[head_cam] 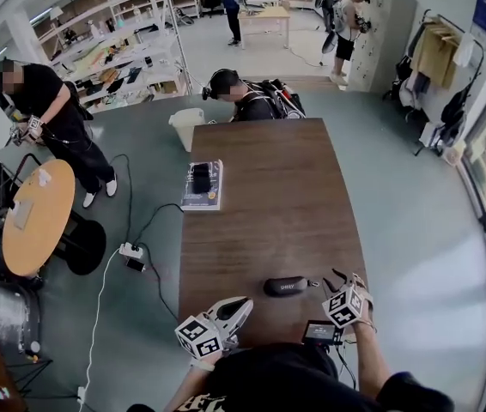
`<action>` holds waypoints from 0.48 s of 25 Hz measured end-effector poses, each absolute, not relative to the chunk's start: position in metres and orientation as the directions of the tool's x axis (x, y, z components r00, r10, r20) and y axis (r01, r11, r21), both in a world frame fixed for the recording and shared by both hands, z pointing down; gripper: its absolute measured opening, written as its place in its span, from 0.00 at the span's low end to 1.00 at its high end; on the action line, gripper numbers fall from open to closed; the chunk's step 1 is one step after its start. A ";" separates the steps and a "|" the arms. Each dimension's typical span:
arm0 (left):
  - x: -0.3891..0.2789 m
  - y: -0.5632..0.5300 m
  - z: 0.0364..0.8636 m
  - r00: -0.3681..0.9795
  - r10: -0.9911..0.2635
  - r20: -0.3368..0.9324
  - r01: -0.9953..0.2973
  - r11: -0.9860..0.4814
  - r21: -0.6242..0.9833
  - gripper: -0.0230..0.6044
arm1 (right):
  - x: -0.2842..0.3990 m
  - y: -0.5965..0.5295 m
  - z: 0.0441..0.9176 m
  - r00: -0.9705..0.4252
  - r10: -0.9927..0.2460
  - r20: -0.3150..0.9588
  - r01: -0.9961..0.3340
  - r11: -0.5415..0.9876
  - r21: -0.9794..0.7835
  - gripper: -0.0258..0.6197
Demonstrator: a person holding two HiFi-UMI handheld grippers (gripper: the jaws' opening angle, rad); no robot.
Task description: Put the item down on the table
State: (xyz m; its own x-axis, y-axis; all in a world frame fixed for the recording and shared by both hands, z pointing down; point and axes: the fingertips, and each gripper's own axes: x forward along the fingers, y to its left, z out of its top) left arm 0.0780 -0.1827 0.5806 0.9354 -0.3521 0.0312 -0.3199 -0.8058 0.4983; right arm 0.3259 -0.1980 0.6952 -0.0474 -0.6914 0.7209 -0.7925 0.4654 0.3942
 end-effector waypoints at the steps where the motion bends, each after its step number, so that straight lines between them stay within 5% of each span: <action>1: 0.080 -0.182 0.581 0.938 -0.346 0.032 -0.315 -0.807 0.500 0.05 | 0.327 -0.195 0.691 -0.042 -0.699 0.714 -0.796 0.455 0.399 0.24; 6: 0.087 -0.179 0.580 0.945 -0.327 0.029 -0.295 -0.807 0.512 0.05 | 0.336 -0.186 0.670 -0.003 -0.740 0.673 -0.816 0.391 0.426 0.02; 12: 0.093 -0.173 0.579 0.949 -0.312 0.034 -0.285 -0.810 0.512 0.05 | 0.333 -0.178 0.640 -0.037 -0.781 0.623 -0.870 0.333 0.365 0.02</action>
